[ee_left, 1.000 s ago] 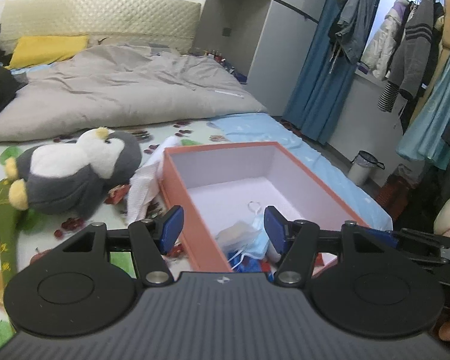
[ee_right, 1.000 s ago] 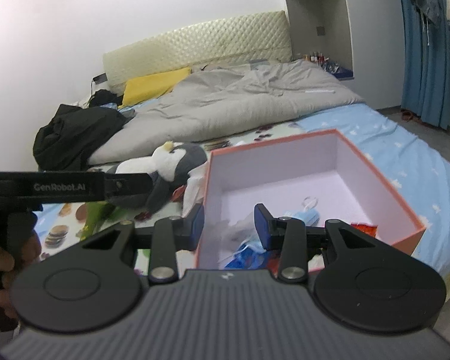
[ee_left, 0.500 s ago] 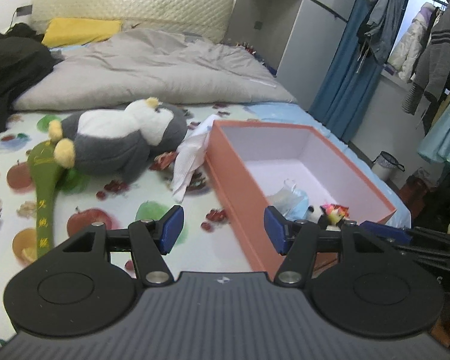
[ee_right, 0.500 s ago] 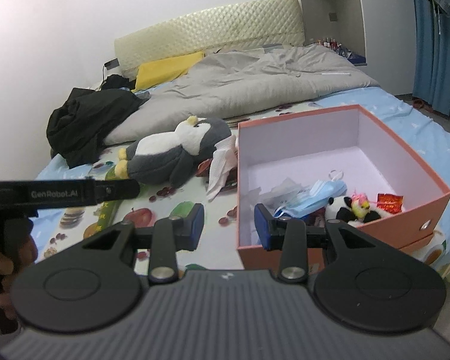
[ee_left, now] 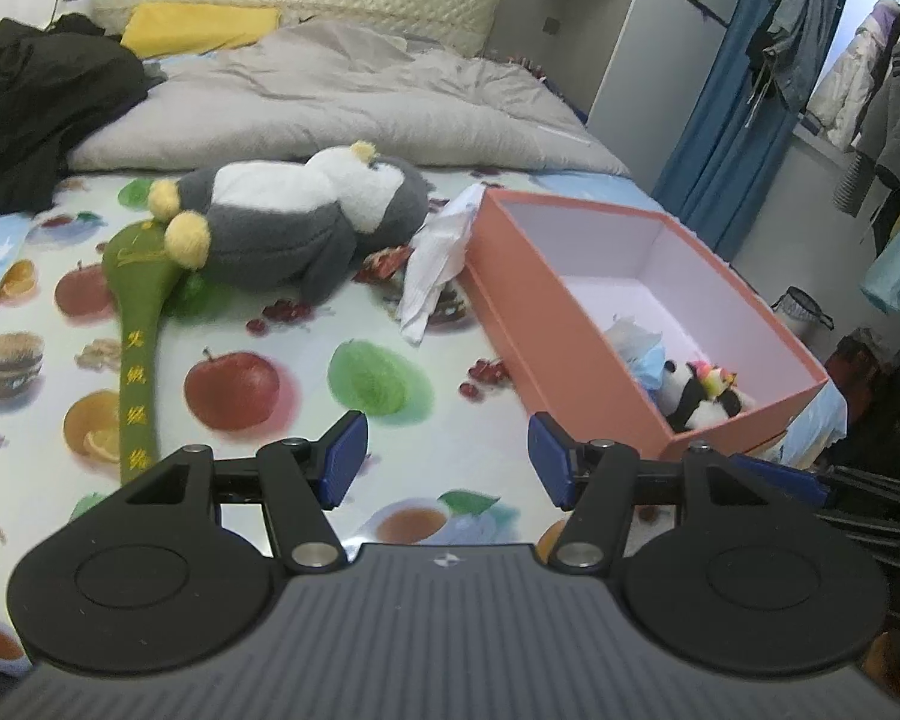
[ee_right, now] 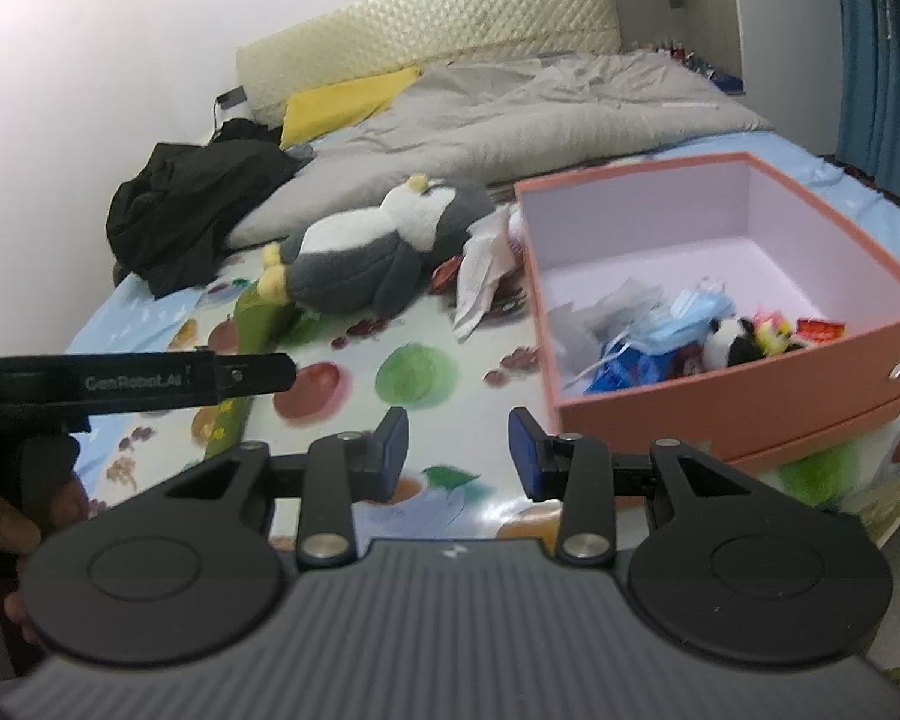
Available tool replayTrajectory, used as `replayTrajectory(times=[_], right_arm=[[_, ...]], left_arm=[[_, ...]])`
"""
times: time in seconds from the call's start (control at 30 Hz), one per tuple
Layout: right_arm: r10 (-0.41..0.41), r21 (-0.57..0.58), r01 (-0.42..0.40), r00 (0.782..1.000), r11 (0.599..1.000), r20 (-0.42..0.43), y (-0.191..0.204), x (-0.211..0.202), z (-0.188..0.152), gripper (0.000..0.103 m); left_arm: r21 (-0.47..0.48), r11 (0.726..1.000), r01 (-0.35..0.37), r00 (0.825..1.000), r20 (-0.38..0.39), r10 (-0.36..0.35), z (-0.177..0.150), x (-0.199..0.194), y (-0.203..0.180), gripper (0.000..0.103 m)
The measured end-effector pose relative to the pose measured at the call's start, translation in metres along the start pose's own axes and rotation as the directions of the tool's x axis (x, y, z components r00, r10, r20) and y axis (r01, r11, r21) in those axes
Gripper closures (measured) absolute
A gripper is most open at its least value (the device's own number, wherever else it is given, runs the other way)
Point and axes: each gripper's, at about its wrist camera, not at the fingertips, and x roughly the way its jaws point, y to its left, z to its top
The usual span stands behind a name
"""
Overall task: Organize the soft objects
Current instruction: 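Move both tools toward the white tissue and red wrapper beside the penguin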
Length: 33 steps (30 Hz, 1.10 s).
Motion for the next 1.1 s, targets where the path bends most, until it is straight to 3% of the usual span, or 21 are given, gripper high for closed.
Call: replayTrajectory(times=[0.33, 0.63, 0.87, 1.1], right_arm=[[0.022, 0.022, -0.021, 1.000, 1.000, -0.019, 0.019, 0.033, -0.002, 0.063], [0.029, 0.036, -0.029, 1.000, 0.999, 0.003, 0.037, 0.094, 0.015, 0.063], [-0.015, 0.040, 0.015, 1.000, 0.999, 0.006, 0.036, 0.150, 0.033, 0.063], [-0.042, 0.034, 0.043, 0.999, 0.998, -0.023, 0.027, 0.199, 0.040, 0.063]], left_arm=[[-0.065, 0.997, -0.048, 0.999, -0.028, 0.046, -0.003, 0.023, 0.043, 0.036], [-0.119, 0.990, -0.082, 0.997, -0.007, 0.081, 0.028, 0.072, 0.080, 0.034], [-0.157, 0.987, -0.017, 1.000, -0.011, 0.015, 0.061, 0.125, 0.097, 0.034], [-0.049, 0.999, 0.021, 0.998, -0.054, -0.024, 0.098, 0.188, 0.088, 0.034]])
